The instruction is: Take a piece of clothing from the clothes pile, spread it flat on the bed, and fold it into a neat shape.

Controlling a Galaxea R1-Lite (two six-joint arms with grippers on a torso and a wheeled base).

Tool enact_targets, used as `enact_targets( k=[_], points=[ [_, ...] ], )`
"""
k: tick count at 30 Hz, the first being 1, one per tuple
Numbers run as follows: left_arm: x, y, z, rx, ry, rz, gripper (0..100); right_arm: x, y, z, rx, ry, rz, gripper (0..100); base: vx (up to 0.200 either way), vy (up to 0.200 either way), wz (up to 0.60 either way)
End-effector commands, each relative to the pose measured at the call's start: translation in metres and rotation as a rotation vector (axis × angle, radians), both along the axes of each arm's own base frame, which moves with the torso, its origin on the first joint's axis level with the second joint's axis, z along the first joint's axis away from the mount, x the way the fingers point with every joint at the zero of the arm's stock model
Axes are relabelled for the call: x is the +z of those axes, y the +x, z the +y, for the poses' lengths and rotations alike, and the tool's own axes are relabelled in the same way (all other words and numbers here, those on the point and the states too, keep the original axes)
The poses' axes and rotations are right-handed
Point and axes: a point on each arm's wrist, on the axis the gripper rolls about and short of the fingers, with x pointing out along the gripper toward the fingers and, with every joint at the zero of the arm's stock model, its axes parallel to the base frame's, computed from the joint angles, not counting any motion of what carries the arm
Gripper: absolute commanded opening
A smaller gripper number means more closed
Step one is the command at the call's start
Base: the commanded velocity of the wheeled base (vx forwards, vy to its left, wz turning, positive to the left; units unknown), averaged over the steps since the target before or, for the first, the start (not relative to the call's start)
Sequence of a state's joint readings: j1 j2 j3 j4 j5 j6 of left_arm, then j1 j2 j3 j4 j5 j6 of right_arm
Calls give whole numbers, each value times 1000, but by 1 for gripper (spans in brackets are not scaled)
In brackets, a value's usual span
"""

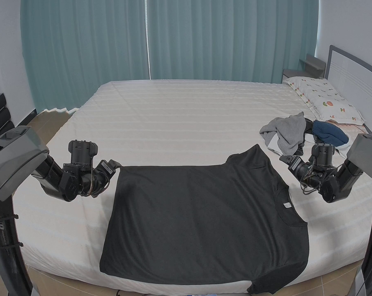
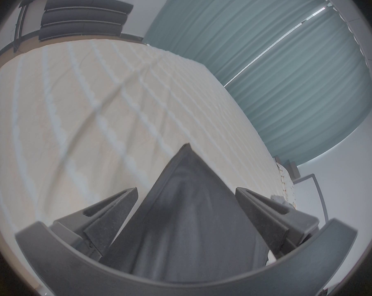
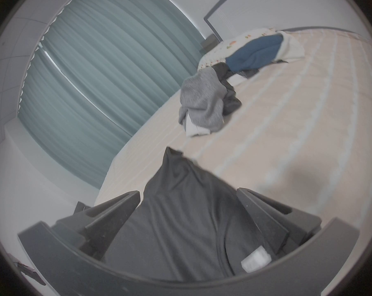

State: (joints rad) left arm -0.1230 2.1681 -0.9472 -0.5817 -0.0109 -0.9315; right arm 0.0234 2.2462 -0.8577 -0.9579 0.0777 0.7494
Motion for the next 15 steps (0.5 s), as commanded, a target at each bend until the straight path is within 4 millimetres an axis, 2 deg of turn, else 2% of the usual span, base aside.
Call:
enact_targets(
  k=[1,5,14,15],
  points=[
    [13,-108,0,-95,-108,90,100,30,-140,7,134,141,109,100,-200,0,0],
    [5,-116,-4,-113,-105,104,100,21,-158,13,188,158,173,100,-200,0,0],
    [-12,-127,-1,-120,-111,141,100,16,-171,13,192,157,214,100,-200,0,0],
    [-13,-127,-1,-122,-113,137,100,17,-171,13,193,157,208,100,0,0,0]
  ],
)
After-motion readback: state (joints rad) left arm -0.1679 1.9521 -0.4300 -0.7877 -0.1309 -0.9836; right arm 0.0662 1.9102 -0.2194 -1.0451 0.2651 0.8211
